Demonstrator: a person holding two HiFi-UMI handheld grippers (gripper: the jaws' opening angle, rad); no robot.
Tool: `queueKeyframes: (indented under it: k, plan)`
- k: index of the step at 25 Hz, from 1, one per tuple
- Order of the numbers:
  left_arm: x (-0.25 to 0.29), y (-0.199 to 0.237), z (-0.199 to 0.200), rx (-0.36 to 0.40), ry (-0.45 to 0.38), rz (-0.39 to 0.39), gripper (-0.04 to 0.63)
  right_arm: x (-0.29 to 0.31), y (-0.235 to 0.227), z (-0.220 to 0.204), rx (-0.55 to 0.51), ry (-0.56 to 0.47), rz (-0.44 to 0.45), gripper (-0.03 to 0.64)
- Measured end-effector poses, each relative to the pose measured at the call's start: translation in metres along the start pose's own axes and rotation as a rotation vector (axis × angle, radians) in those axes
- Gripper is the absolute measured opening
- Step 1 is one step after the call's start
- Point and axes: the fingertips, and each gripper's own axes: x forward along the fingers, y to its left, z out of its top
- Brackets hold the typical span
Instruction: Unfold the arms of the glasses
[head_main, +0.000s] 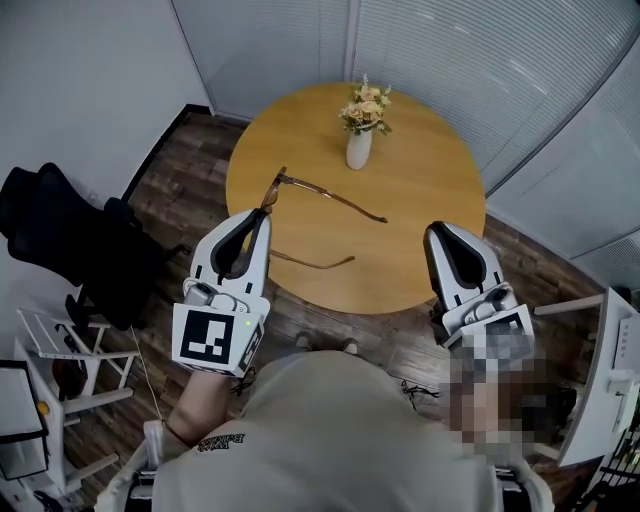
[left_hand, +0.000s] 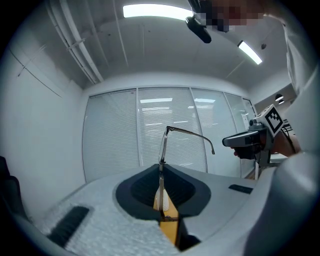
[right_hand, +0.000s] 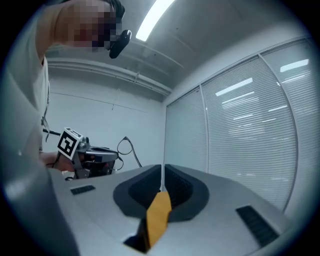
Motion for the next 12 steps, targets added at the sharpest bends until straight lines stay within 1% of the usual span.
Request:
queueKeyframes:
  k: [4, 8, 12]
  plan:
    - [0.001, 0.002, -0.004, -0.001, 0.01, -0.002, 0.04, 0.001, 0.003, -0.004, 0.007, 0.015, 0.008, 0.041]
    - [0.0, 0.005, -0.009, -0.021, 0.018, -0.003, 0.04, -0.001, 0.005, -0.006, 0.026, 0.018, 0.012, 0.041]
    - [-0.001, 0.005, -0.012, -0.025, 0.021, 0.0, 0.04, -0.001, 0.005, -0.009, 0.015, 0.024, 0.009, 0.041]
